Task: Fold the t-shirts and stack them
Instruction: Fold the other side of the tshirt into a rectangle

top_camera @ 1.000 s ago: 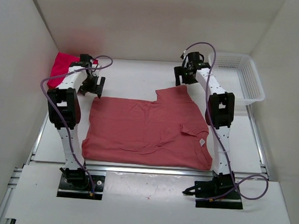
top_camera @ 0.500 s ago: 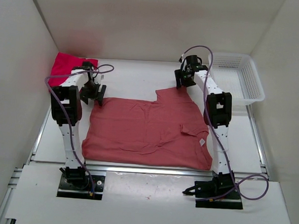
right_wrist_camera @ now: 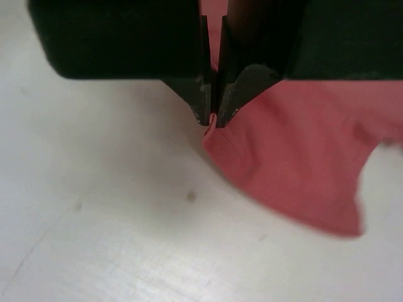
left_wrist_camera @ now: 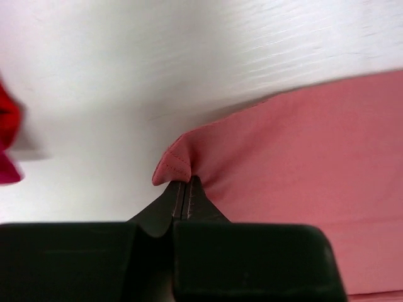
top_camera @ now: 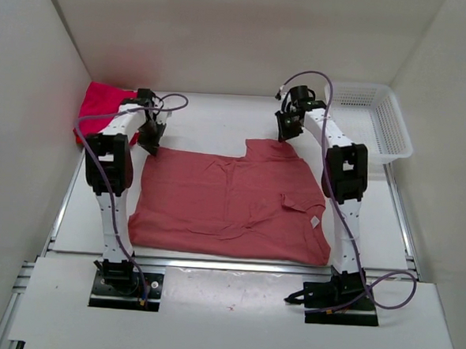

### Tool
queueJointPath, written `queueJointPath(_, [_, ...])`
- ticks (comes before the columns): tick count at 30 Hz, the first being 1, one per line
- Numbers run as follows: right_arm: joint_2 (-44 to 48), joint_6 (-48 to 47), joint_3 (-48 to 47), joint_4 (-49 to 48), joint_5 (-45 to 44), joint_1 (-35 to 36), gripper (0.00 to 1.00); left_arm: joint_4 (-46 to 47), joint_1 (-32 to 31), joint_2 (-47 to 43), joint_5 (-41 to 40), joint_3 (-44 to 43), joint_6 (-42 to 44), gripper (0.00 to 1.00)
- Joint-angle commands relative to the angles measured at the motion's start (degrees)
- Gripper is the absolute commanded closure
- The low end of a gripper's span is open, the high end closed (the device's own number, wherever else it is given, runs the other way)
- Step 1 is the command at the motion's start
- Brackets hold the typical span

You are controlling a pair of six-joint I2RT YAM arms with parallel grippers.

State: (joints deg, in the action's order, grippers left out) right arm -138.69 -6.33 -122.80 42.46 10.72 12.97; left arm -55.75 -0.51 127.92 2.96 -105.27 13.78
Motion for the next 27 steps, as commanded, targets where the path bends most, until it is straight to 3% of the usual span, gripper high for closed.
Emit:
queueJointPath(1, [16.7,-3.5,5.5,0.7,6.4,-0.7,1.00,3.4,-0.5,-11.1,1.3,-0.2,1.4,1.00])
queueJointPath(5, [33.3,-10.0,19.9,2.8,14.1,-0.8,1.00,9.7,-1.7,-25.5,0.7,15.7,6.9,1.00])
queueJointPath(7, [40.9,-13.3,32.1,4.1,15.8,-0.5,0.99,13.1,-3.3,-31.7,-1.2,23.7,9.4,1.00])
queueJointPath(14, [63.9,-22.1,56.3,10.9,19.0,5.0,1.00,13.2,-2.2,-48.9,0.0,45.6,12.8,1.00])
queueJointPath(22, [74.2,-25.3,69.6,13.0,17.8,6.2,1.00,15.7,-2.9,-64.3,-4.4,60.7,20.5,1.00])
queueJointPath(27, [76.5,-25.0,75.2,10.3,17.4,7.5,1.00,18.7,-5.1,-66.0,-7.3,65.7,22.8,1.00])
